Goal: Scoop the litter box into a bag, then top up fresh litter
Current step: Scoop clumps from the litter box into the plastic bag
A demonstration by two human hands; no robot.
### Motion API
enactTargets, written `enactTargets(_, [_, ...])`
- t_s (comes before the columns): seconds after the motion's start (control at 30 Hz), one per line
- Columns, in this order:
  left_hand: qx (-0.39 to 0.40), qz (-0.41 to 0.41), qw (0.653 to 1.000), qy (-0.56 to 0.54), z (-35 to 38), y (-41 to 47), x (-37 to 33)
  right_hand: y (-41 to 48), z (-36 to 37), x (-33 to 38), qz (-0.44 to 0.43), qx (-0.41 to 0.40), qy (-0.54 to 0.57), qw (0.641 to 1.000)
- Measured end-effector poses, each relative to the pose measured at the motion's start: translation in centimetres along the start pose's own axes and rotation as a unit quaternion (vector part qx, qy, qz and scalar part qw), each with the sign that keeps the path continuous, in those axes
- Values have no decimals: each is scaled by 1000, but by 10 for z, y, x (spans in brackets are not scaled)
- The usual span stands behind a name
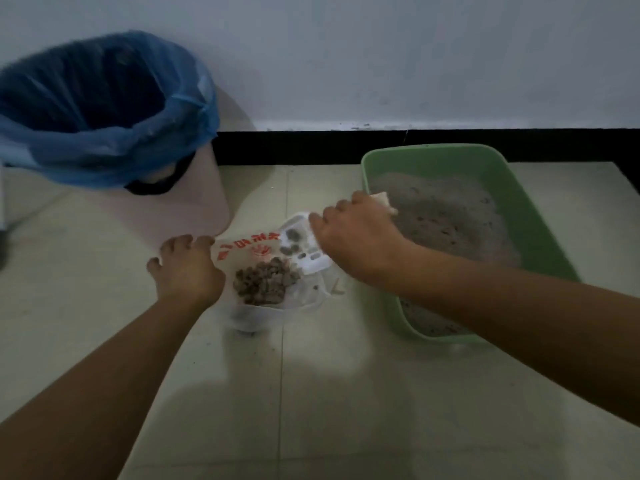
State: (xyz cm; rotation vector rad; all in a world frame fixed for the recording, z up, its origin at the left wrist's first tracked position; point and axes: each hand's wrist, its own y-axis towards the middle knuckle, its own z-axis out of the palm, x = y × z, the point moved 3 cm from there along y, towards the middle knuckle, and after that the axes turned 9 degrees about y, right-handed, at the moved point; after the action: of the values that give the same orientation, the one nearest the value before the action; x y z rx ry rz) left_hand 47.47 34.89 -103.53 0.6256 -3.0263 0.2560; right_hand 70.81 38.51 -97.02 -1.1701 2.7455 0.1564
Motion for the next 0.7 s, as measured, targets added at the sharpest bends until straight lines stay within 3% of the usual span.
enactTargets(0.07, [66,-45,997,-10,10,-4,15,6,1,29,-102,41,-120,987])
enactTargets(0.2, [84,-53,987,-123,10,-4,20,15,-11,37,-134,-9,-160,978])
enactTargets(0.33, [44,-14,994,-100,-2,-5,0,12,-22,-4,49,-4,-14,999])
enactTargets(0.43, [10,23,998,-60,-9,-8,-25,-8,-35,-58,194,-34,88,976])
enactTargets(0.57, [-80,85,991,-67,-14,-16,-70,-56,-34,-129,297,-38,97,949])
enactTargets(0.7, [-89,157,967,-178,-16,-34,-127,-107,-8,-168,349,66,30,934])
